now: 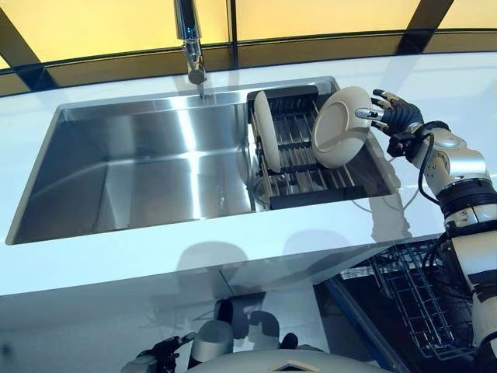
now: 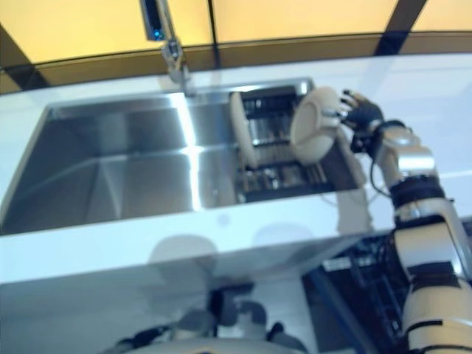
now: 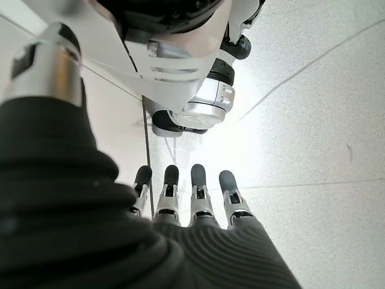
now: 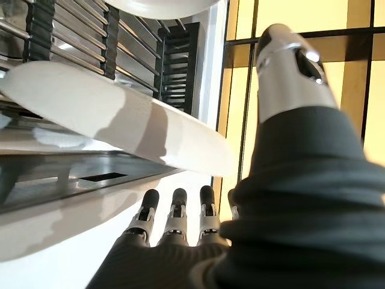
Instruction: Take plates into dishwasher
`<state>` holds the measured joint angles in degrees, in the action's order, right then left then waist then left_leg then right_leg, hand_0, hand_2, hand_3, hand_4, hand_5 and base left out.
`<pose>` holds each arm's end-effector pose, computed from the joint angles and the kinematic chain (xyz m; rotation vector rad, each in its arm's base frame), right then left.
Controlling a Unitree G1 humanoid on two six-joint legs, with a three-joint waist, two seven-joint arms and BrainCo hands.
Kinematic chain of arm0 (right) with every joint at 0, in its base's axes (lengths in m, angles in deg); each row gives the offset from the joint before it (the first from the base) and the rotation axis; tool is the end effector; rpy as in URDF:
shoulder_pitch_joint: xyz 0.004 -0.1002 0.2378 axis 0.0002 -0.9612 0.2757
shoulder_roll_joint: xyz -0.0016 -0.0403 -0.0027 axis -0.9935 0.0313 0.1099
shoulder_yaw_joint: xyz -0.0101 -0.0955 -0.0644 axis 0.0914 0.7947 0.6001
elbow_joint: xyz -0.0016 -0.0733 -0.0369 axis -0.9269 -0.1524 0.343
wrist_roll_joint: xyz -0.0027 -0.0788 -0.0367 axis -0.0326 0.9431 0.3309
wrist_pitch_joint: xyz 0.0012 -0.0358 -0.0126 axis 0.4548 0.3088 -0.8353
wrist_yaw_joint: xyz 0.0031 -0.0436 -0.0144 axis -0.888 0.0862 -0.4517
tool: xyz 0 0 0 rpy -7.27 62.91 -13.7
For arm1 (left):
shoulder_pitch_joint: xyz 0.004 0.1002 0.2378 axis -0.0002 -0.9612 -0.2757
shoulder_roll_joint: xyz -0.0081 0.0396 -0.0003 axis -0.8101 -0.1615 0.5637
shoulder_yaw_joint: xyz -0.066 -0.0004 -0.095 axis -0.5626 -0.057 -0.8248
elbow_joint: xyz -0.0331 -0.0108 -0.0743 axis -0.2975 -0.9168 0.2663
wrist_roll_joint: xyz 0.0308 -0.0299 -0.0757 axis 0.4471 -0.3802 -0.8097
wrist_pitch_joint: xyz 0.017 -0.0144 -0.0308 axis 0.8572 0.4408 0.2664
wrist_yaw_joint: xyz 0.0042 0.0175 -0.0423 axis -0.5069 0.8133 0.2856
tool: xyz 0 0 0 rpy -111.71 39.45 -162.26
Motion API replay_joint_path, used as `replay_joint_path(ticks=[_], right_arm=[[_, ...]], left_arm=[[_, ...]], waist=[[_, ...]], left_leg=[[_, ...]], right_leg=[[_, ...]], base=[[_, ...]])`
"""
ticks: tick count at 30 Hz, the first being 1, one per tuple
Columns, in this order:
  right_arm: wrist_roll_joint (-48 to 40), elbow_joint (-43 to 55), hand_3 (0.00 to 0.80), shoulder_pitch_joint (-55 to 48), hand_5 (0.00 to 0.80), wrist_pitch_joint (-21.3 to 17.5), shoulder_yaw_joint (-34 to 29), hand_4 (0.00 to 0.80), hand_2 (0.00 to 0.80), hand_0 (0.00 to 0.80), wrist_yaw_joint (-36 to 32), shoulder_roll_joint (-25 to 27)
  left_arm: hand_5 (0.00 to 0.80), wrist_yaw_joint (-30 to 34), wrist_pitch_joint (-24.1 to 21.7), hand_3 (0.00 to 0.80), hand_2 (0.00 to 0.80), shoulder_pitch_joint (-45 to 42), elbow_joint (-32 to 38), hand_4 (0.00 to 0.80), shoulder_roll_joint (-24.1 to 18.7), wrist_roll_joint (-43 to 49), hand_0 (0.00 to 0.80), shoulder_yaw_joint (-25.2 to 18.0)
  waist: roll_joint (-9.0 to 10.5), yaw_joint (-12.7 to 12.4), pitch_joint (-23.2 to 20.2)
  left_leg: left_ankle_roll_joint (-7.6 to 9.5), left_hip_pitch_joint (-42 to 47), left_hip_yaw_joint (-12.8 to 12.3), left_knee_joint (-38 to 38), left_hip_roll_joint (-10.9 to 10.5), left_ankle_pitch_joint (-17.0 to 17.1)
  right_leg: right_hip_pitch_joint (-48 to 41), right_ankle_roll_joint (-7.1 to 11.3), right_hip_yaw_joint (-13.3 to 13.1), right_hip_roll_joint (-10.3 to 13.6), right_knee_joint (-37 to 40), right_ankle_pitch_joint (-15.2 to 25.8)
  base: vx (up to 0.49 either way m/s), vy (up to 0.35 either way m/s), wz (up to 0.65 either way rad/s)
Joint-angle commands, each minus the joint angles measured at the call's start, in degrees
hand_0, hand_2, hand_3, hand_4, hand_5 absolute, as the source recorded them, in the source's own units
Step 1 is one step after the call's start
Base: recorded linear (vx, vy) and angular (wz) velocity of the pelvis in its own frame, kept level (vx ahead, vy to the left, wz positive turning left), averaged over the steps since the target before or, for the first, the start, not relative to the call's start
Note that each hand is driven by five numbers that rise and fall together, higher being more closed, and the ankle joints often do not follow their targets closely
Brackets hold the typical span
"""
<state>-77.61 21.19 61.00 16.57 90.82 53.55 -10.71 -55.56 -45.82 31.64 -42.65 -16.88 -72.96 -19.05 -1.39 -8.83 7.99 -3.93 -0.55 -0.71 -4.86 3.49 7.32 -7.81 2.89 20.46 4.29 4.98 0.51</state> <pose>0.3337 -0.2804 0.1764 -0.1273 0.1854 0.0513 0.0400 0.2356 -0.1156 -0.0142 1.3458 0.0522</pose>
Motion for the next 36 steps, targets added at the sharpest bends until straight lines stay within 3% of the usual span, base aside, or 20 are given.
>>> replay_joint_path(ticks=[1,19,20,21,22,31,36], right_arm=[[-0.1,-0.6,0.0,5.2,0.0,-1.6,2.9,0.0,0.0,0.0,-0.9,1.3],[0.0,-2.6,0.0,5.9,0.0,0.7,3.8,0.0,0.0,0.0,-3.8,-1.1],[0.0,-2.8,0.135,6.0,0.135,0.5,3.9,0.135,0.135,0.135,-3.9,-1.3],[0.1,-2.9,0.326,6.1,0.326,0.4,4.0,0.326,0.326,0.326,-4.0,-1.4],[1.5,-3.1,0.8,6.3,0.8,-0.5,4.1,0.8,0.8,0.8,-3.8,-1.4],[10.5,-2.6,0.8,8.4,0.8,-5.7,6.2,0.8,0.8,0.8,5.3,-0.2],[13.1,0.1,0.8,9.2,0.8,-5.2,7.9,0.8,0.8,0.8,8.4,0.7]], left_arm=[[0.0,0.6,-0.3,0.0,0.0,1.5,-2.1,0.0,-1.8,-0.5,0.0,4.1],[0.0,1.0,-1.1,0.0,0.0,1.5,-1.9,0.0,-1.6,-2.4,0.0,4.1],[0.0,1.1,-1.2,0.0,0.0,1.5,-2.0,0.0,-1.6,-2.5,0.0,4.1],[0.0,1.1,-1.2,0.0,0.0,1.5,-1.9,0.0,-1.6,-2.5,0.0,4.1],[0.0,1.0,-1.3,0.0,0.0,1.5,-2.0,0.0,-1.6,-2.6,0.0,4.1],[0.0,1.2,-1.1,0.0,0.0,1.4,-1.6,0.0,-1.7,-2.6,0.0,4.0],[0.0,0.9,-0.8,0.0,0.0,1.3,-1.2,0.0,-1.6,-2.5,0.0,4.1]], waist=[[2.54,-1.1,-1.5],[2.46,-2.5,-0.6],[2.45,-2.6,-0.6],[2.44,-2.7,-0.6],[2.43,-2.8,-0.5],[2.76,-2.9,-0.9],[3.05,-2.4,-1.1]], left_leg=[[-2.46,2.1,-1.5,-0.1,1.7,-2.3],[-2.36,1.3,-0.2,-0.1,1.6,-1.8],[-2.36,1.3,-0.1,-0.1,1.6,-1.8],[-2.36,1.3,-0.1,-0.1,1.6,-1.8],[-2.38,1.2,0.0,-0.1,1.5,-1.8],[-2.4,1.4,0.2,-0.1,1.5,-1.9],[-2.34,2.0,-0.3,-0.1,1.5,-2.1]], right_leg=[[1.0,2.19,-1.7,4.1,0.0,2.5],[1.3,2.27,-0.8,4.3,0.0,2.8],[1.3,2.24,-0.7,4.3,0.0,2.8],[1.2,2.23,-0.6,4.3,0.0,2.7],[1.2,2.23,-0.5,4.3,0.0,2.7],[1.0,2.53,-0.5,4.4,0.0,2.8],[0.9,2.67,-1.0,4.3,0.0,2.9]], base=[[0.0,0.0,0.0],[-0.001,0.004,0.01],[0.0,0.0,0.0],[0.0,0.0,0.0],[0.0,0.0,0.0],[0.0,0.0,0.0],[-0.009,0.007,0.03]])
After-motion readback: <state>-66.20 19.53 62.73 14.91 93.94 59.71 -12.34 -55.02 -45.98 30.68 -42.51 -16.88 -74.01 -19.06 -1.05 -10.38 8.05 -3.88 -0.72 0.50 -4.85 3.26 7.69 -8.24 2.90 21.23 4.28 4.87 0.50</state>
